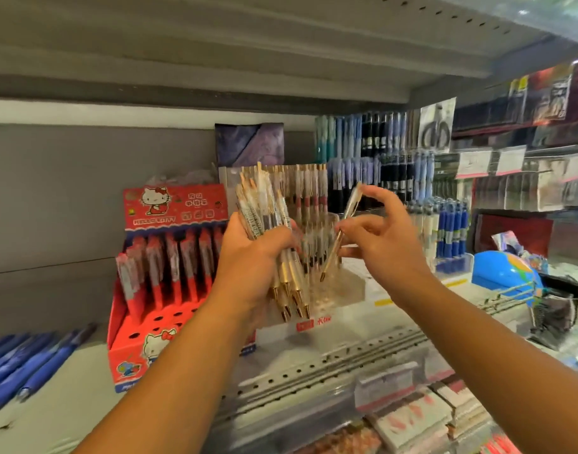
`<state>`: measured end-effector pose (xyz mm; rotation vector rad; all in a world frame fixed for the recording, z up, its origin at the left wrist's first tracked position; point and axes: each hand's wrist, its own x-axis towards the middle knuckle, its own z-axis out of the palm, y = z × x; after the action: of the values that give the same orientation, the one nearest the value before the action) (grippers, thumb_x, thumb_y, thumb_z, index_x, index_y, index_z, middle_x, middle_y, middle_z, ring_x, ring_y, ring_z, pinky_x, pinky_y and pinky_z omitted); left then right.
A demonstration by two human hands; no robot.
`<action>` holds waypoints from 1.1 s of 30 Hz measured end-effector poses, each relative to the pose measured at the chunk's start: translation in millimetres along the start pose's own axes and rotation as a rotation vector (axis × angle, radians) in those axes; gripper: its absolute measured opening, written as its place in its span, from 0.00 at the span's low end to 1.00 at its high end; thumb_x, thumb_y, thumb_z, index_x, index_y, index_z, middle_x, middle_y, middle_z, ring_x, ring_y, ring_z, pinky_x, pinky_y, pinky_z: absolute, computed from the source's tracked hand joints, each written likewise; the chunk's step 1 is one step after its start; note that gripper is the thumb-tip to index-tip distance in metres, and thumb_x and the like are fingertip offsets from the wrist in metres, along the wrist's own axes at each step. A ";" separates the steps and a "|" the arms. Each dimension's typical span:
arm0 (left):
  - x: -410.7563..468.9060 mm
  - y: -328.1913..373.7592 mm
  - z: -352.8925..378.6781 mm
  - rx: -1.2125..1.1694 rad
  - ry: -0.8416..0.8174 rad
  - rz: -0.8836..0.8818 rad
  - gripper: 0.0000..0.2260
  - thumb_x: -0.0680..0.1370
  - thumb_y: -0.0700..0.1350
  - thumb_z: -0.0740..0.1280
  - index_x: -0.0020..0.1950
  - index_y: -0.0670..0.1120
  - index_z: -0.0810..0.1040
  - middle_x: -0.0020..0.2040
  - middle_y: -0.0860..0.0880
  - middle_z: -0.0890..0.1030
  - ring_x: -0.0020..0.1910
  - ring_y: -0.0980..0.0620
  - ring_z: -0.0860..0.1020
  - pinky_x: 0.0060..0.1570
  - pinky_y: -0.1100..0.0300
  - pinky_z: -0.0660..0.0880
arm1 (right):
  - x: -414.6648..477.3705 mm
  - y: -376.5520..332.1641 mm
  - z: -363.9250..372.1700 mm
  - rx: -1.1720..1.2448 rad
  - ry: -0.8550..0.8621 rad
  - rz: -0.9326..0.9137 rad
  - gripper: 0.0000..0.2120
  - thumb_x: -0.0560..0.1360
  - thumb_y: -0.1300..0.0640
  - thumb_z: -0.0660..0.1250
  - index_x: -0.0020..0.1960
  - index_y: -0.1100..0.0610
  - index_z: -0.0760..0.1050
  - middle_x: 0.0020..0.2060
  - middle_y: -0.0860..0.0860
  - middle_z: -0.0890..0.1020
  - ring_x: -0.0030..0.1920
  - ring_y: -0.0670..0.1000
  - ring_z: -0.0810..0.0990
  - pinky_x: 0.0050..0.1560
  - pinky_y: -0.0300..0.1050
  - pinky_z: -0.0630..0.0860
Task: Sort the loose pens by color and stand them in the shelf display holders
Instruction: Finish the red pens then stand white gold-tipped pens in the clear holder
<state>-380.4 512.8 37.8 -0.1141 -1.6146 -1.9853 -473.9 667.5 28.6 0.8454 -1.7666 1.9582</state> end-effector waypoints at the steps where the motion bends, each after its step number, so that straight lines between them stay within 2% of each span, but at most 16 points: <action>1: 4.1 -2.1 1.3 0.007 0.030 0.004 0.23 0.61 0.39 0.70 0.55 0.52 0.77 0.46 0.48 0.84 0.46 0.45 0.84 0.44 0.45 0.82 | 8.4 8.7 0.9 -0.021 -0.002 -0.027 0.22 0.77 0.63 0.68 0.64 0.43 0.69 0.39 0.54 0.84 0.39 0.54 0.85 0.40 0.49 0.83; 7: 5.1 -12.6 11.3 0.106 0.129 0.057 0.19 0.63 0.41 0.71 0.51 0.58 0.78 0.47 0.49 0.85 0.48 0.46 0.84 0.47 0.42 0.81 | 29.9 53.8 5.5 -0.135 -0.096 -0.160 0.24 0.78 0.61 0.68 0.67 0.40 0.67 0.41 0.50 0.83 0.42 0.48 0.84 0.44 0.51 0.83; 8: 3.0 -14.4 12.6 0.129 0.142 0.069 0.19 0.64 0.41 0.72 0.52 0.58 0.78 0.47 0.51 0.85 0.48 0.48 0.84 0.47 0.43 0.82 | 31.5 57.6 5.7 -0.139 -0.117 -0.169 0.25 0.77 0.61 0.68 0.68 0.41 0.67 0.40 0.48 0.83 0.41 0.47 0.84 0.44 0.49 0.83; 10: -1.9 -19.5 15.4 0.154 0.180 0.088 0.20 0.67 0.39 0.72 0.55 0.56 0.77 0.47 0.52 0.85 0.48 0.50 0.84 0.47 0.46 0.82 | 33.3 61.9 6.5 -0.153 -0.139 -0.204 0.25 0.77 0.61 0.69 0.69 0.42 0.68 0.38 0.46 0.83 0.39 0.44 0.83 0.41 0.39 0.81; 12: -6.7 -26.1 19.2 0.175 0.242 0.104 0.21 0.66 0.38 0.72 0.56 0.55 0.77 0.47 0.51 0.85 0.48 0.49 0.84 0.48 0.45 0.82 | 31.9 62.3 6.9 -0.196 -0.168 -0.234 0.25 0.76 0.61 0.69 0.69 0.44 0.68 0.37 0.43 0.82 0.39 0.40 0.82 0.38 0.30 0.76; 13: -8.8 -29.5 21.3 0.191 0.274 0.111 0.22 0.65 0.38 0.71 0.56 0.55 0.76 0.47 0.51 0.85 0.49 0.49 0.84 0.49 0.44 0.81 | 30.8 62.1 6.7 -0.207 -0.188 -0.232 0.25 0.76 0.61 0.69 0.69 0.44 0.68 0.38 0.43 0.81 0.38 0.39 0.81 0.38 0.28 0.75; 17: -12.8 -41.6 25.9 0.234 0.339 0.131 0.21 0.70 0.33 0.70 0.58 0.53 0.76 0.45 0.54 0.85 0.48 0.52 0.84 0.51 0.47 0.80 | 27.3 61.5 6.0 -0.257 -0.252 -0.194 0.25 0.76 0.60 0.69 0.70 0.46 0.67 0.40 0.46 0.81 0.38 0.43 0.81 0.39 0.37 0.77; 20: -14.0 -46.8 27.8 0.305 0.371 0.153 0.21 0.70 0.33 0.70 0.56 0.55 0.76 0.45 0.55 0.84 0.46 0.53 0.83 0.50 0.49 0.80 | 25.9 62.2 8.0 -0.329 -0.299 -0.171 0.25 0.76 0.59 0.71 0.69 0.46 0.67 0.37 0.44 0.79 0.36 0.41 0.79 0.35 0.35 0.75; 24: -13.8 -50.0 28.1 0.373 0.375 0.177 0.21 0.71 0.35 0.70 0.56 0.57 0.75 0.45 0.56 0.84 0.45 0.55 0.83 0.48 0.52 0.79 | 25.3 67.1 8.4 -0.388 -0.365 -0.123 0.25 0.75 0.62 0.70 0.66 0.47 0.65 0.33 0.47 0.79 0.34 0.44 0.79 0.32 0.36 0.73; 28: -13.3 -50.5 24.7 0.407 0.370 0.192 0.21 0.71 0.35 0.70 0.56 0.57 0.75 0.45 0.56 0.83 0.45 0.55 0.82 0.45 0.55 0.78 | 21.3 67.2 9.7 -0.438 -0.418 -0.124 0.26 0.75 0.63 0.68 0.68 0.48 0.63 0.32 0.48 0.81 0.34 0.46 0.81 0.37 0.45 0.80; 31: -12.6 -51.8 22.7 0.411 0.363 0.210 0.21 0.70 0.36 0.70 0.57 0.57 0.75 0.47 0.55 0.84 0.46 0.56 0.82 0.48 0.53 0.78 | 19.6 66.6 9.8 -0.443 -0.396 -0.135 0.25 0.75 0.62 0.69 0.66 0.47 0.63 0.32 0.48 0.81 0.33 0.47 0.81 0.39 0.51 0.81; 33: -12.2 -52.8 21.9 0.417 0.356 0.209 0.21 0.70 0.37 0.70 0.58 0.58 0.75 0.48 0.56 0.83 0.47 0.57 0.82 0.49 0.54 0.78 | 18.7 66.6 8.3 -0.443 -0.386 -0.127 0.25 0.75 0.61 0.69 0.66 0.46 0.63 0.32 0.48 0.81 0.33 0.46 0.81 0.39 0.51 0.81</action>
<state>-401.5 543.2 -7.5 0.2116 -1.6606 -1.3879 -528.6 647.4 -9.6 1.1886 -2.1831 1.3043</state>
